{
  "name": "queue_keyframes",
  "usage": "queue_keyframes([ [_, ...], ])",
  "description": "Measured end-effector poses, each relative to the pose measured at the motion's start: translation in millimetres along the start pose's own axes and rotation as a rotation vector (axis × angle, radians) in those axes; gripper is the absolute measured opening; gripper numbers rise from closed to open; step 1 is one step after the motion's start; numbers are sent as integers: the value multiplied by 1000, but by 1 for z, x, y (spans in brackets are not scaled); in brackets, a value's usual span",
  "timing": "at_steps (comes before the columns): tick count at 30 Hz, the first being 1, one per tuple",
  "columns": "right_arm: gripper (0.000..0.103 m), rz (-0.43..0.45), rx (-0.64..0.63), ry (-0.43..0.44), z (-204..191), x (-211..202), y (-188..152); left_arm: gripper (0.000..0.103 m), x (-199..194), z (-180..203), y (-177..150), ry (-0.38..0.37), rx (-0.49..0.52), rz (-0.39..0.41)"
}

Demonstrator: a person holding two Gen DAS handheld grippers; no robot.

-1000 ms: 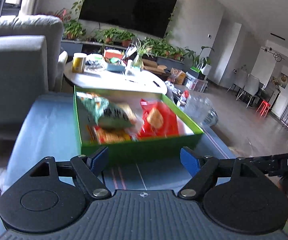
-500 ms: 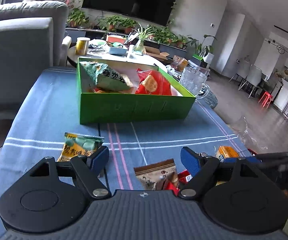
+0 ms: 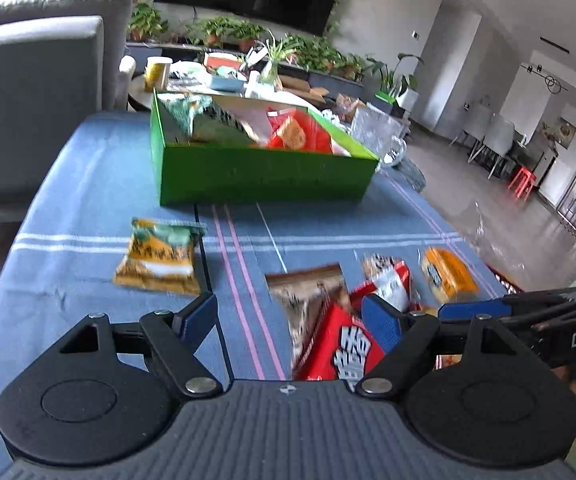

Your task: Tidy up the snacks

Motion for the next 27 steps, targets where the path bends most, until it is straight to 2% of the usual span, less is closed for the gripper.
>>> queue_keyframes([
  [4,67,-11,-9,-14,2,-6,-8,77,1,6,-9,-23,13,-18],
  [12,67,-25,28,-32,6,-5,-14,77,-14,22,-32,-26,150,-79],
  [20,67,-29,17,-8,-2,-7,-18,77,-27,24,-48,-43,129,-127],
  [27,67,-55,32,-3,-4,-2,-22,76,-19,35,-60,-163,55,-184],
])
Point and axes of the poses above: each gripper's, at about its wrist camera, not at the fingertips, and x roughly the way its jaws point, z to its right, y to its top, the point moved 7 cm from there along x, roughly the way its jaws point, and after that the axes turned 9 degrees about -y, right-handed, at the moved point
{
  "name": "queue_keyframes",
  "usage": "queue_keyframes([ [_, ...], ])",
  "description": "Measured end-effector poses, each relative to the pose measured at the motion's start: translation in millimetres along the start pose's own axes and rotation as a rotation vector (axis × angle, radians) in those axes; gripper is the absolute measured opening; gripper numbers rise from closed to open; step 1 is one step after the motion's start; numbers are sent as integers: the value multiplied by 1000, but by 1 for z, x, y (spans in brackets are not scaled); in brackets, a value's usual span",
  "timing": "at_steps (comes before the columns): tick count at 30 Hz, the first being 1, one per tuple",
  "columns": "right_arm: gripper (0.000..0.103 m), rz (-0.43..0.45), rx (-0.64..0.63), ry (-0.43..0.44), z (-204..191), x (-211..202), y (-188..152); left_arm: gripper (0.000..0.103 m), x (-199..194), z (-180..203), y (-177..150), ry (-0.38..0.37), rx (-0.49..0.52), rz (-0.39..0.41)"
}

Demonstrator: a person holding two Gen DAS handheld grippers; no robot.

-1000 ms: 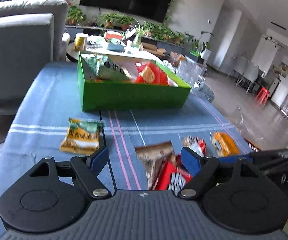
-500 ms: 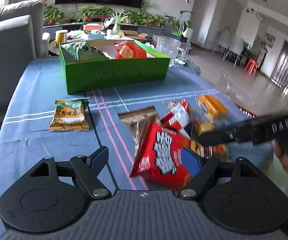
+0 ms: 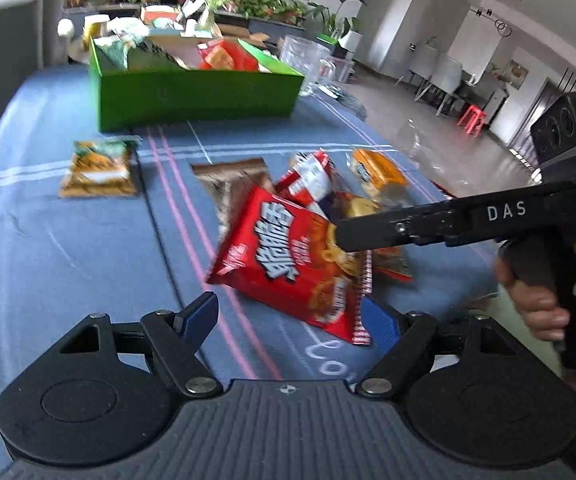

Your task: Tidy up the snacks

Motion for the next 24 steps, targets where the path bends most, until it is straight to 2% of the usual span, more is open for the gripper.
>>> queue_keyframes([
  [5,68,-4,15,8,2,2,-1,70,16,-7,3,9,-50,-2],
  [16,69,27,97,38,15,2,5,70,28,-31,49,63,-54,110],
  [22,69,39,134,64,16,3,9,71,11,-31,41,117,-27,119],
  [24,69,36,152,75,16,4,11,73,4,-29,34,114,-33,114],
])
Point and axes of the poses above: each gripper's, at about its wrist camera, not at the fingertips, and x roughly the way its jaws point, z to its right, y to its top, the point moved 7 cm from there along x, roughly the way its jaws point, and after that the axes turned 9 degrees about -y, right-handed, at the moved point
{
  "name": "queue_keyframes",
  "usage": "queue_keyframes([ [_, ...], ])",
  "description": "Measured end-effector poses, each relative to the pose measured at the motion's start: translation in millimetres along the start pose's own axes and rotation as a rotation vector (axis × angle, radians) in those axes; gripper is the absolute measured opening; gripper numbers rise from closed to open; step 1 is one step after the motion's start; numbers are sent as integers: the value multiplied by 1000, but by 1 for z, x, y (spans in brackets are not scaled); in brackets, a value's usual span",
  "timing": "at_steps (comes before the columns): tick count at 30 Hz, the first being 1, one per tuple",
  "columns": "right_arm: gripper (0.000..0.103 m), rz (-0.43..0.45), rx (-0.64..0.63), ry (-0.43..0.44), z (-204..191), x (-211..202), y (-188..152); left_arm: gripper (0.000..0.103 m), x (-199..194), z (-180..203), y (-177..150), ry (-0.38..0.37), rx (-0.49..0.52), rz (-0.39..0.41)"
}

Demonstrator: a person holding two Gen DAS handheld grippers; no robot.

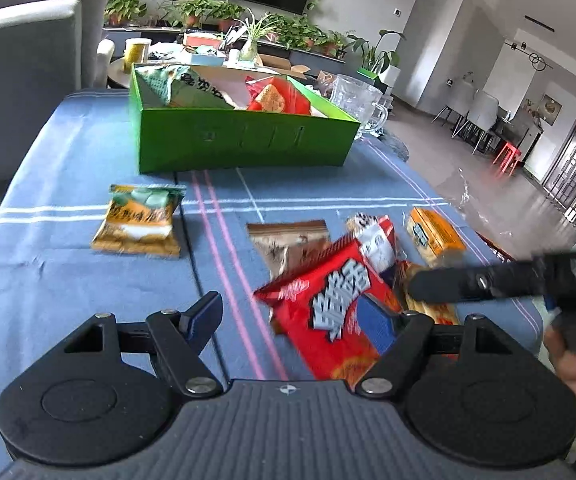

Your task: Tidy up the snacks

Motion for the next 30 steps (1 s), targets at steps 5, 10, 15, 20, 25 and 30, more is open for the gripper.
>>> queue_keyframes([
  [5,65,-17,-18,7,-11,6,2,73,3,13,-14,-66,13,-55],
  [10,65,-60,-10,-38,-15,20,1,73,22,15,-20,-64,-12,-89],
  [15,61,-108,34,-40,-8,33,-3,59,27,16,-19,-74,-13,-81],
  [20,50,-110,1,-30,-16,32,-4,55,17,28,-11,-17,81,-45],
  [25,49,-59,-29,3,-30,16,3,55,-3,39,10,-2,135,19],
  [30,49,36,-69,17,-43,-3,22,55,-14,48,35,12,176,82],
])
Point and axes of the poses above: each gripper's, at about its wrist camera, not at the fingertips, and x roughly the way its jaws point, z to its right, y to its top, the point moved 7 cm from there along x, roughly the way its jaws point, and after that the axes turned 9 degrees about -y, right-handed, at the moved point
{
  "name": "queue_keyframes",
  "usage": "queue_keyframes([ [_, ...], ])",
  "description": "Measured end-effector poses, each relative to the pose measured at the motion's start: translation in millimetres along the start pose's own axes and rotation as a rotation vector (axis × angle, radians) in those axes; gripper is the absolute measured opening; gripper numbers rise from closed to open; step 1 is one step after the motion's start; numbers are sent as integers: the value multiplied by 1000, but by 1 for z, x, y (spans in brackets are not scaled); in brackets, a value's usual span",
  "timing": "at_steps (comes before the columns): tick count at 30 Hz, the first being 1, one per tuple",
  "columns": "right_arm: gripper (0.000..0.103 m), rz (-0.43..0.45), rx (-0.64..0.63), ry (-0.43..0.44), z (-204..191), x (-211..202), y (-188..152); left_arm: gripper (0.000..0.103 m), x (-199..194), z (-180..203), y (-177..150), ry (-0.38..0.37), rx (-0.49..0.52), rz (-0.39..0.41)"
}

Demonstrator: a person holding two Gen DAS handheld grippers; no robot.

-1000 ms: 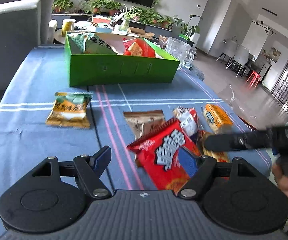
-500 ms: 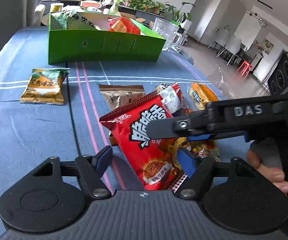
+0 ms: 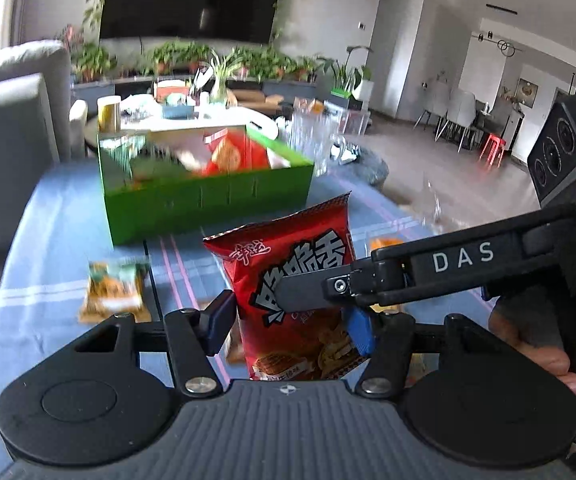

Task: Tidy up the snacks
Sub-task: 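Carry the red chip bag into the green box and open both grippers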

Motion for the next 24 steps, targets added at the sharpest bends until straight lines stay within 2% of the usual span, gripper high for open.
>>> queue_keyframes([
  [9,49,113,1,14,-3,-8,34,56,6,2,38,32,69,46],
  [24,49,147,38,20,8,11,82,57,40,-24,81,52,64,64],
])
Point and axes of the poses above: each gripper's, at about its wrist camera, not at the fingertips, and x roughly the way its jaws point, z to its right, y to its top, the point moved 7 cm from there along x, roughly the way its jaws point, and after that the axes turned 9 degrees about -y, right-handed, at the moved point
